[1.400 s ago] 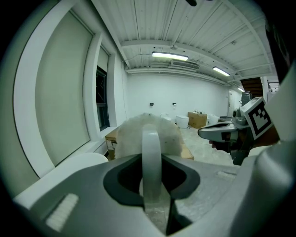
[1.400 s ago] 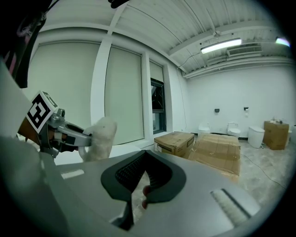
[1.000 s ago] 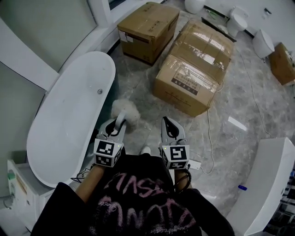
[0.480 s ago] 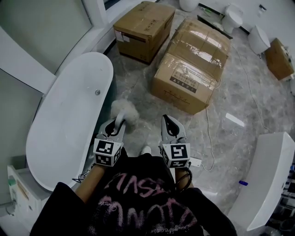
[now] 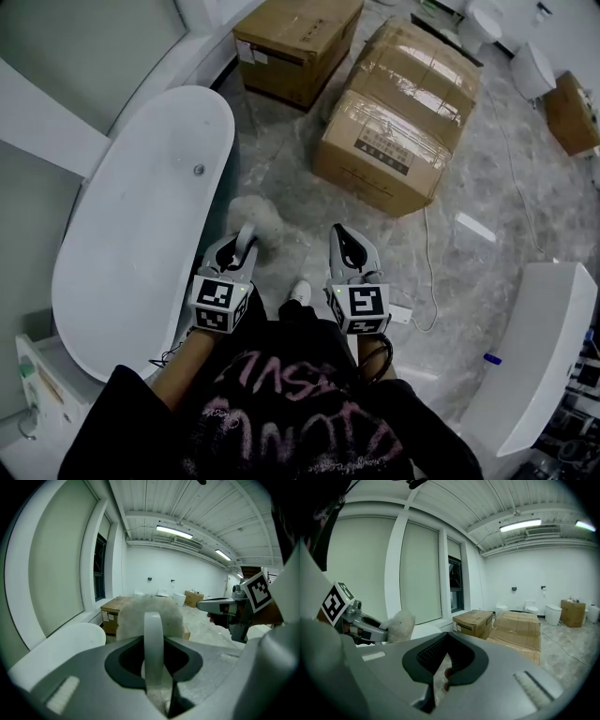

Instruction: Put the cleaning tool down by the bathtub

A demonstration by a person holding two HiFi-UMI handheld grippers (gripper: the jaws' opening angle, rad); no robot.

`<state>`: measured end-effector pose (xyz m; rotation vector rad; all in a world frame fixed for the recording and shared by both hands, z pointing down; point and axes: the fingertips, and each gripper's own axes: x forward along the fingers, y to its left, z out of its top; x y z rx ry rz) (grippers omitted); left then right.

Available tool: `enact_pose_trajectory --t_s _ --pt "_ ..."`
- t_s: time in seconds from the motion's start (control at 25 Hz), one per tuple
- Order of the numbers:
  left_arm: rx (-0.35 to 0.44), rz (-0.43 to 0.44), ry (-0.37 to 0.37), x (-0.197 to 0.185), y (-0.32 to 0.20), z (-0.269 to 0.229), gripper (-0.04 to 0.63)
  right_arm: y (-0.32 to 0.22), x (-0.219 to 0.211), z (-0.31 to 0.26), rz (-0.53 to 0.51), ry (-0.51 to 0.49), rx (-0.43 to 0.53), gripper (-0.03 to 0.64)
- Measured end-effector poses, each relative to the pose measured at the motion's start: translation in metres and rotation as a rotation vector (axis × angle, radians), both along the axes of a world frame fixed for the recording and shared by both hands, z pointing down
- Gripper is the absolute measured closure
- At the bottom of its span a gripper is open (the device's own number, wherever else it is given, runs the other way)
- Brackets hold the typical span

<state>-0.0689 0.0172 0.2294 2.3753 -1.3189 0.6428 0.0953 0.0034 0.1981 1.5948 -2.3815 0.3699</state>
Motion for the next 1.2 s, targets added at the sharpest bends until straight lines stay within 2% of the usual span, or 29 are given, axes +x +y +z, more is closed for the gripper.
enact_pose_trajectory --t_s 0.48,0.64,1.2 --pt "-0.065 0.003 -0.008 -0.010 -0.031 0.028 0.506 -0.027 -0.007 0.020 0.024 0.008 -0.019 0.594" --pt "-0.100 0.012 -0.008 -0.012 -0.038 0.042 0.506 -0.030 -0.008 0.037 0.041 0.018 -0.081 0.594" --pt "-0.178 0.020 -0.022 -0.027 -0.078 0.098 0.506 -0.062 -0.017 0.072 0.096 -0.014 -0.162 0.594"
